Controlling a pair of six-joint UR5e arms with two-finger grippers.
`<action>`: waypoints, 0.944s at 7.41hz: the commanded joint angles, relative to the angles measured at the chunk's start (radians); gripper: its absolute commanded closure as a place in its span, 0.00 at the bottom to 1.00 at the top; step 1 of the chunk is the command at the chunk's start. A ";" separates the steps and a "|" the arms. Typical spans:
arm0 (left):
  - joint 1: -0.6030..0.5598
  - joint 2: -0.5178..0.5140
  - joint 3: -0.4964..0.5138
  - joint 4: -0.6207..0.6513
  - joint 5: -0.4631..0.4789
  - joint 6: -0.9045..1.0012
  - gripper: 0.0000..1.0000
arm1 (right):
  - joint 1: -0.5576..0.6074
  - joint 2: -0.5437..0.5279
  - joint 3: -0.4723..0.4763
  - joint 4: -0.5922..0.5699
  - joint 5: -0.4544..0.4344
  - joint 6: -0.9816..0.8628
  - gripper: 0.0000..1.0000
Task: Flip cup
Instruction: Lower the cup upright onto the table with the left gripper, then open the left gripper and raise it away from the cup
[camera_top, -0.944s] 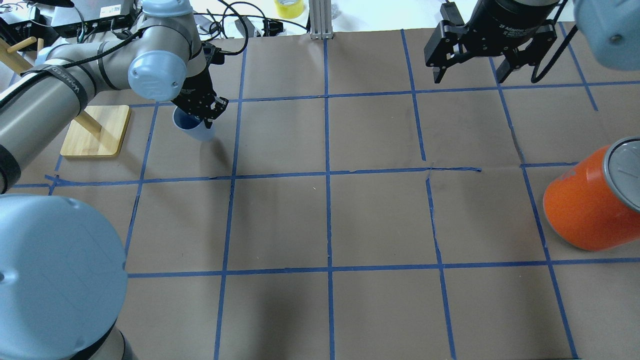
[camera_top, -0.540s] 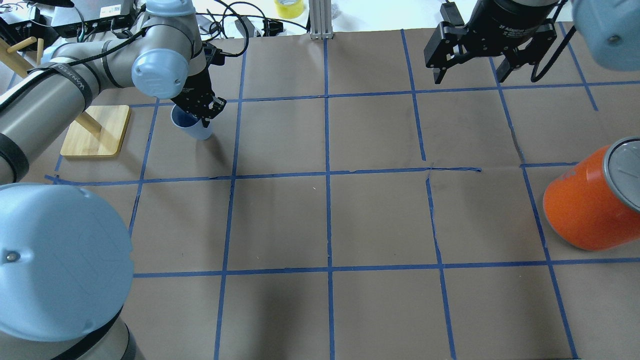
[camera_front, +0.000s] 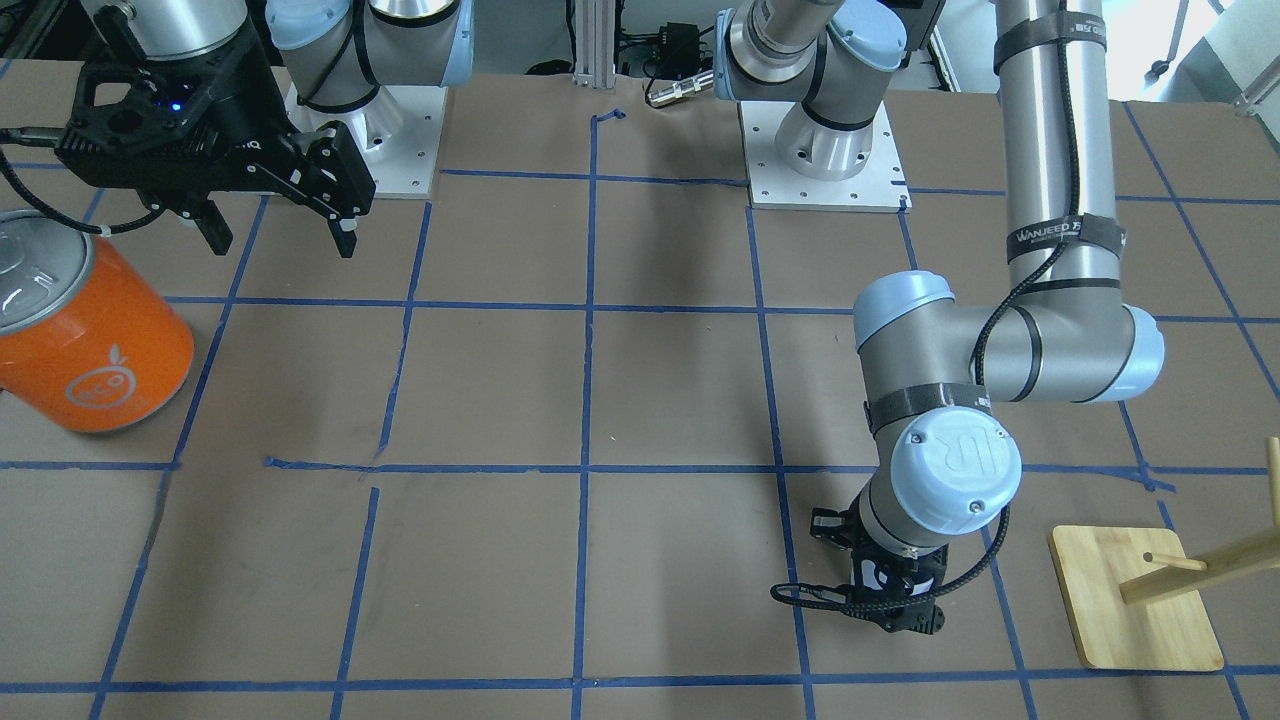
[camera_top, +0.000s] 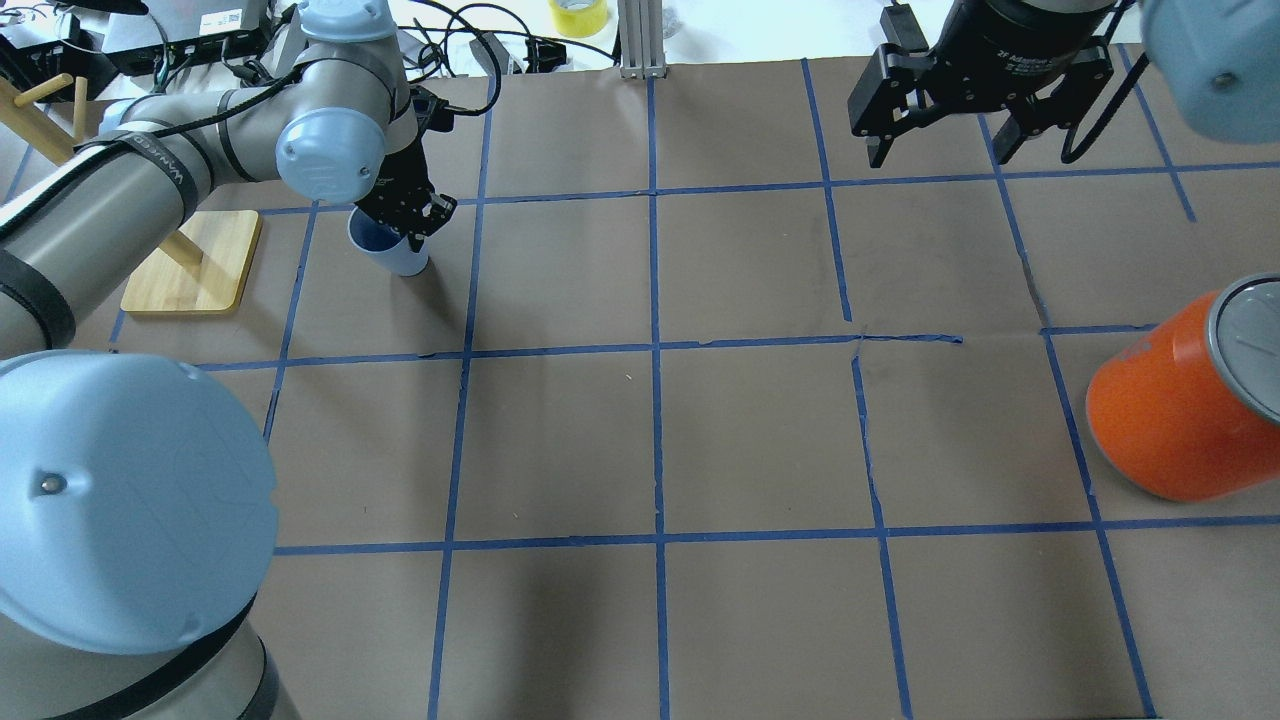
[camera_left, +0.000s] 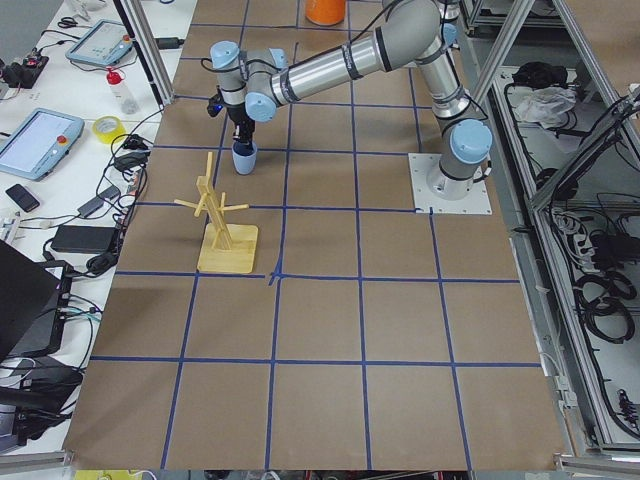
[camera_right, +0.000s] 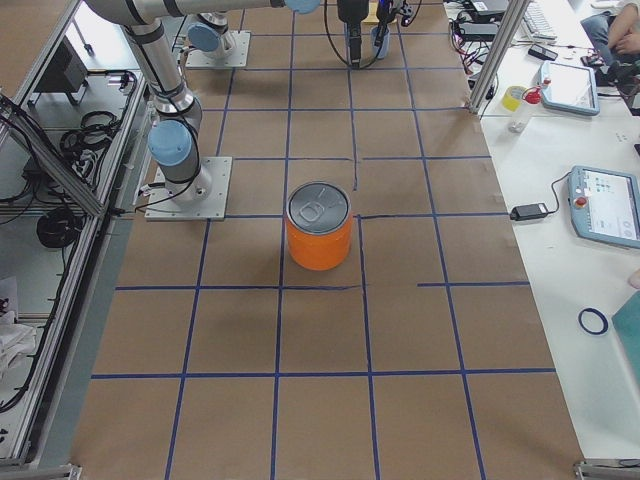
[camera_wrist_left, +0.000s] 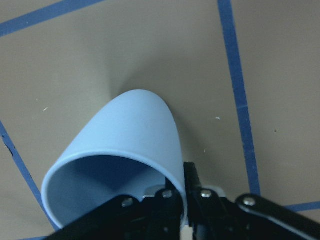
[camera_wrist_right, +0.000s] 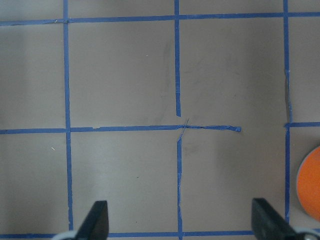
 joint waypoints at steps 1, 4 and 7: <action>0.000 -0.008 0.000 0.026 0.001 0.011 0.19 | 0.000 0.001 0.001 0.000 -0.002 -0.001 0.00; 0.003 0.061 0.039 0.013 0.002 0.026 0.12 | 0.000 0.000 0.001 0.000 -0.002 0.000 0.00; -0.024 0.206 0.056 -0.148 -0.035 -0.079 0.09 | 0.000 0.001 0.001 -0.002 0.006 0.003 0.00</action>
